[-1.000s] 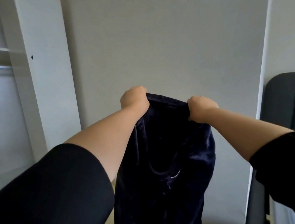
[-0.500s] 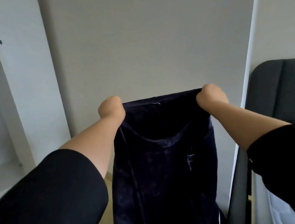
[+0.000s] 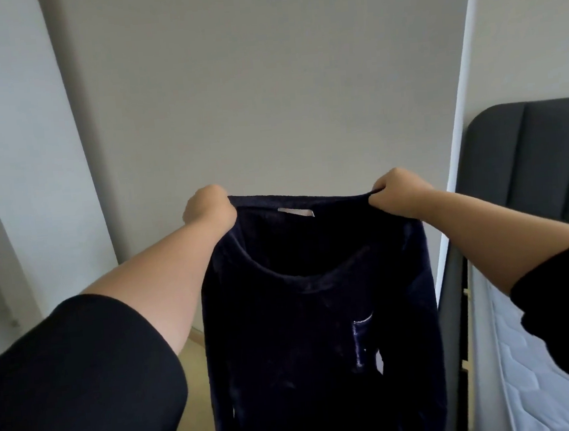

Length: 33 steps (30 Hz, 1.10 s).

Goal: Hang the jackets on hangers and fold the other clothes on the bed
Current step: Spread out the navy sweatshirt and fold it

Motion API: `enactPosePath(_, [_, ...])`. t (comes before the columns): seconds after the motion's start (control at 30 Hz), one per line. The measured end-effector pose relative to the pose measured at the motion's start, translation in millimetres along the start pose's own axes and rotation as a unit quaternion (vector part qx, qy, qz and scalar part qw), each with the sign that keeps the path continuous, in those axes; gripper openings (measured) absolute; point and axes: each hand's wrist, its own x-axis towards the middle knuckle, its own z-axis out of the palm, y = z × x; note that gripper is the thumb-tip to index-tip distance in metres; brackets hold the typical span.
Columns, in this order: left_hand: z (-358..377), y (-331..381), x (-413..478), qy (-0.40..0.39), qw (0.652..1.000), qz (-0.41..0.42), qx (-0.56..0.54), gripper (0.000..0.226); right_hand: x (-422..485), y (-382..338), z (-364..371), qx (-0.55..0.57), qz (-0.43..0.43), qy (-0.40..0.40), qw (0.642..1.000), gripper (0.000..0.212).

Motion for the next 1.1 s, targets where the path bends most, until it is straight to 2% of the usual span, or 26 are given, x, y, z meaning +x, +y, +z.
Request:
enactPosePath(0.07, [-2,5,-4,0.025,0.997,0.037,0.063,0.020,1,2,-5,-0.040,0.023,0.092,0.995,0.017])
enactPosePath(0.13, [-9,4,-1,0.067,0.996,0.041,0.037,0.026,1,3,-11,-0.066,0.013,0.194,0.979,0.013])
enactPosePath(0.2, [-16,3,5,0.126,0.988,-0.001,-0.090,0.026,-1,6,-12,-0.026,-0.001,0.306,0.952,0.012])
enactPosePath(0.23, [-19,1,8,0.133,0.973,-0.025,-0.188,0.027,1,9,-13,0.012,0.010,0.325,0.945,0.014])
enactPosePath(0.27, [-22,-2,7,0.099,0.955,-0.037,-0.277,0.025,2,14,-12,0.040,0.036,0.300,0.952,0.015])
enactPosePath(0.3, [-22,-4,3,0.028,0.946,-0.025,-0.321,0.020,4,19,-10,0.055,0.071,0.245,0.965,0.015])
enactPosePath(0.37, [-16,-7,-8,-0.134,0.957,0.017,-0.256,0.009,6,29,-8,0.098,0.145,0.158,0.972,0.013])
enactPosePath(0.4, [-11,-8,-14,-0.178,0.961,0.020,-0.211,0.006,6,33,-7,0.119,0.166,0.160,0.966,0.014])
enactPosePath(0.43, [-8,-7,-18,-0.186,0.964,0.018,-0.189,0.006,5,35,-7,0.133,0.176,0.166,0.961,0.016])
enactPosePath(0.5, [-5,-2,-26,-0.173,0.959,-0.002,-0.223,0.009,1,35,-6,0.161,0.184,0.141,0.959,0.016])
enactPosePath(0.57, [-4,4,-30,-0.188,0.946,-0.028,-0.264,0.014,-5,36,-10,0.256,0.202,0.053,0.944,0.014])
enactPosePath(0.63, [-2,7,-33,-0.203,0.939,-0.048,-0.273,0.018,-12,43,-19,0.324,0.192,-0.074,0.923,0.020])
enactPosePath(0.73, [4,12,-33,-0.158,0.941,-0.085,-0.285,0.020,-23,51,-33,0.306,0.130,-0.273,0.903,0.028])
enactPosePath(0.8, [10,15,-33,-0.121,0.936,-0.112,-0.311,0.019,-27,51,-36,0.259,0.087,-0.341,0.899,0.035])
enactPosePath(0.83, [12,17,-34,-0.106,0.930,-0.128,-0.328,0.019,-28,51,-35,0.224,0.077,-0.349,0.906,0.038])
enactPosePath(0.87, [13,18,-35,-0.103,0.922,-0.146,-0.343,0.020,-31,48,-32,0.166,0.072,-0.335,0.925,0.037])
enactPosePath(0.93, [16,19,-35,-0.144,0.900,-0.167,-0.375,0.031,-33,40,-24,0.003,0.054,-0.241,0.969,0.021])
enactPosePath(1.0, [14,20,-36,-0.285,0.871,-0.130,-0.377,0.051,-29,36,-18,-0.119,0.026,-0.080,0.989,0.018])
enactPosePath(1.03, [11,21,-39,-0.369,0.853,-0.092,-0.357,0.054,-26,36,-16,-0.118,0.023,-0.011,0.993,0.020])
enactPosePath(1.1, [1,24,-41,-0.473,0.830,-0.006,-0.295,0.040,-21,38,-15,-0.053,0.044,0.100,0.993,0.020])
